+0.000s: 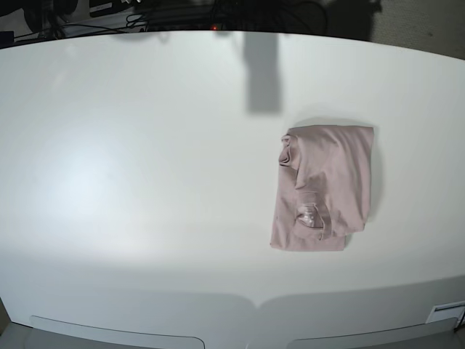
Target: Fold the T-shirt properly
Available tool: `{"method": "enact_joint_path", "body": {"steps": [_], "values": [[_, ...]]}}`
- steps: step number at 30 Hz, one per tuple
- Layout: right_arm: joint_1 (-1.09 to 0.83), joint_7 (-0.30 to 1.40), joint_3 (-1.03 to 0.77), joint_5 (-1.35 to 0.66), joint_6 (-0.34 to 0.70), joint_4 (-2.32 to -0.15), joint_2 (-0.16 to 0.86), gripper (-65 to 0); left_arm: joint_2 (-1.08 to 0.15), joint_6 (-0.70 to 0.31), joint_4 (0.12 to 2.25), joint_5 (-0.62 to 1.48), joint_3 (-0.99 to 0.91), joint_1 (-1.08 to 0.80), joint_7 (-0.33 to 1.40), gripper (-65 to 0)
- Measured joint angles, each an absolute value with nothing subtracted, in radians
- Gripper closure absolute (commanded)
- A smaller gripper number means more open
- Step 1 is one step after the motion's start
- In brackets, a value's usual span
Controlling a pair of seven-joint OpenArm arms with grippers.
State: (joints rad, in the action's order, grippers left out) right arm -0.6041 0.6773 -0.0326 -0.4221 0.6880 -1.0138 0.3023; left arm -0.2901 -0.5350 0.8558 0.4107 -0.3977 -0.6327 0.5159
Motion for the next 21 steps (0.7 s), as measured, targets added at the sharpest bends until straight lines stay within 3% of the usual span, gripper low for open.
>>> {"method": "enact_joint_path", "body": {"steps": [4,6,10,13,16,21], "values": [[-0.496,0.592,0.062,-0.343,0.689,-0.833,0.296,-22.5,-0.260,-0.524,0.687,0.229,-0.399,-0.543,0.360,-31.9],[-0.448,0.541,0.093,-0.309,0.689,-0.769,0.296,-22.5,-0.249,-0.470,0.630,0.229,-0.398,-0.516,0.305,-31.9],[-0.387,0.335,0.108,-0.313,0.688,-0.671,0.297,-22.5,-0.237,-0.354,0.554,0.225,-0.399,-0.473,0.182,-31.9],[-0.365,0.193,0.108,-0.315,0.686,-0.615,0.297,-22.5,-0.227,-0.339,0.521,0.142,-0.400,-0.440,0.108,-31.9],[-0.360,0.155,0.108,-0.207,0.686,-0.575,0.297,-22.5,-0.206,-0.323,0.503,0.044,-0.400,-0.419,0.080,-31.4],[-0.346,0.134,0.108,-0.152,0.613,-0.548,0.300,-22.5,-0.183,-0.321,0.501,0.043,-0.400,-0.413,0.052,-24.8]]}}
